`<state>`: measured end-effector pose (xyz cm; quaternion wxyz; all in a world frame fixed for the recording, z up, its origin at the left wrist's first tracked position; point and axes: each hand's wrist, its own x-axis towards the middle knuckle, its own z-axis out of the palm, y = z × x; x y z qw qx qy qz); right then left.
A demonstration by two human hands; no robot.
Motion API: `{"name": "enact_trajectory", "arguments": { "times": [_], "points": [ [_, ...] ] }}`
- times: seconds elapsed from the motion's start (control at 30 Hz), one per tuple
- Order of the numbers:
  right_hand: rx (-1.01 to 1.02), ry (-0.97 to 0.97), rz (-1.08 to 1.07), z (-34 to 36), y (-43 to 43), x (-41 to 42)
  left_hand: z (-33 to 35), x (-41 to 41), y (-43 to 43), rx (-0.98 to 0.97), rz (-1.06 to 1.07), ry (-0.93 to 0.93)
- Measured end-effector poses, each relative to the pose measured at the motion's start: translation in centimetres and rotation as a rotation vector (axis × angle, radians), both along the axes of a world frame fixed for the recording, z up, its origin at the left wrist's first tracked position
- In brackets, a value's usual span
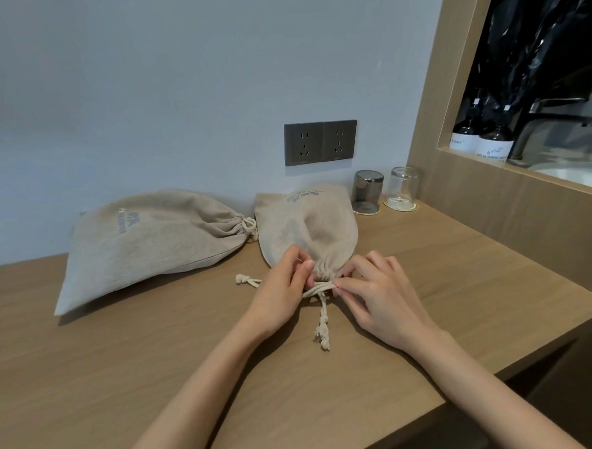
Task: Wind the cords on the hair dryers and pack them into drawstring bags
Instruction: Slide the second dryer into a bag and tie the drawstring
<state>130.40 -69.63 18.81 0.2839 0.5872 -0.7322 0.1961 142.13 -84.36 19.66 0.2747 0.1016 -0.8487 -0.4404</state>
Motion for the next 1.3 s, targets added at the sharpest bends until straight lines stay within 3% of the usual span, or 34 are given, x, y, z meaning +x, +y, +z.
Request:
{"name": "enact_trajectory", "arguments": {
  "times": [0.17,0.27,0.37,0.5,0.67,0.8,0.93,1.2,1.3],
  "points": [
    [-0.027,0.044,-0.064,0.2,0.4,-0.1,-0.5,0.4,-1.6,-0.250,0.134,-0.032],
    [-0.002,0.004,-0.057,0.0,0.4,-0.2,-0.5,0.6,-1.8,-0.103,0.064,-0.068],
    [-0.040,-0.218,0.020,-0.4,0.4,-1.1,-0.1,1.0,-1.9,0.153,-0.054,-0.057],
    [-0.213,-0.536,0.114,-0.3,-0.5,-0.6,0.6,1.0,-1.4,0.244,-0.033,-0.016],
    [-0.224,-0.818,0.127,0.4,-1.6,0.8,1.5,1.1,-0.2,0.138,0.018,0.040],
    [-0.133,-0.997,0.223,1.3,-1.6,0.7,1.2,1.5,-0.5,-0.086,-0.025,-0.103],
    [-0.150,-1.003,0.228,2.2,-1.7,0.5,0.6,1.5,-1.3,-0.188,0.069,-0.086],
    [-0.186,-1.122,0.268,2.3,-2.4,1.2,1.5,0.9,-1.9,-0.031,0.151,0.086],
    [-0.180,-1.028,0.261,1.8,-2.4,1.8,1.8,1.2,-1.9,-0.070,0.200,0.136]
  ]
}}
